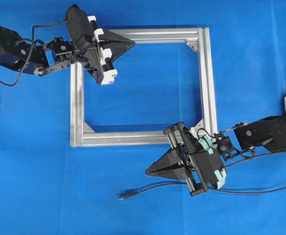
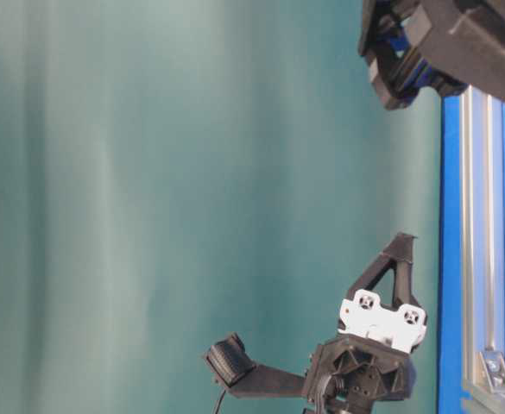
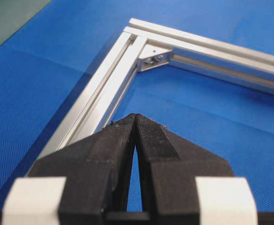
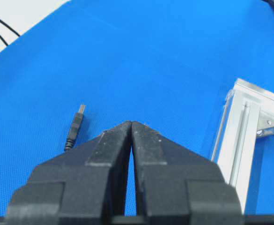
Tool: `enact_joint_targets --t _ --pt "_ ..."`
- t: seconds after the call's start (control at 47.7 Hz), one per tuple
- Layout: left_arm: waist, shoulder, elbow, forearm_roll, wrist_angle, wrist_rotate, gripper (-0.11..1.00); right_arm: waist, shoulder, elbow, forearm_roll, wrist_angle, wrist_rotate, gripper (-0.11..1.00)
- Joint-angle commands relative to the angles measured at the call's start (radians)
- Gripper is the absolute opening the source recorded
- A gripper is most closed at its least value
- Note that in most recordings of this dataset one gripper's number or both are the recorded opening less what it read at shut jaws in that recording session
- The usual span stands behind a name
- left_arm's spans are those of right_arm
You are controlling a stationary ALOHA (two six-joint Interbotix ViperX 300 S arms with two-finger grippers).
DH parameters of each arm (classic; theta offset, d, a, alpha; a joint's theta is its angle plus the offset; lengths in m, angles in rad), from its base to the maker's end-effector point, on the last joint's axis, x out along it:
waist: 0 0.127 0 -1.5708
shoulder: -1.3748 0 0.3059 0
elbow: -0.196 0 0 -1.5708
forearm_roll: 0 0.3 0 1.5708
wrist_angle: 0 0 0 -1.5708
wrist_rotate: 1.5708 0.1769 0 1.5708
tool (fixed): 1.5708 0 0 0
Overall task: Insert the wire through the string loop located on the right side.
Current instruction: 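Open the right gripper and move it toward the black USB cable plug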
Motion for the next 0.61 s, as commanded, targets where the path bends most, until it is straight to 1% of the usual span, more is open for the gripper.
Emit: enact_joint_targets --t 0.0,0.126,0.398,0.524,0.587 --pt "-0.005 -0.038 -0.008 0.018 0.005 0.006 0.0 0.008 -0.035 -0.017 0.002 -0.003 0.005 0.0" --pt "-0.005 -0.04 0.0 0.018 0.006 0.006 0.0 0.006 -0.041 -0.014 0.002 0.003 0.008 -0.06" --pt "-0.003 -0.041 0.0 0.02 0.006 0.006 0.0 0.011 -0.04 -0.011 0.0 0.003 0.048 -0.06" --pt "-0.003 -0.041 0.002 0.02 0.006 0.008 0.0 0.014 -0.041 -0.012 0.0 0.014 0.069 -0.04" --pt "-0.003 -0.041 0.002 0.02 0.006 0.008 0.0 0.017 -0.041 -0.014 0.0 0.021 0.08 0.01"
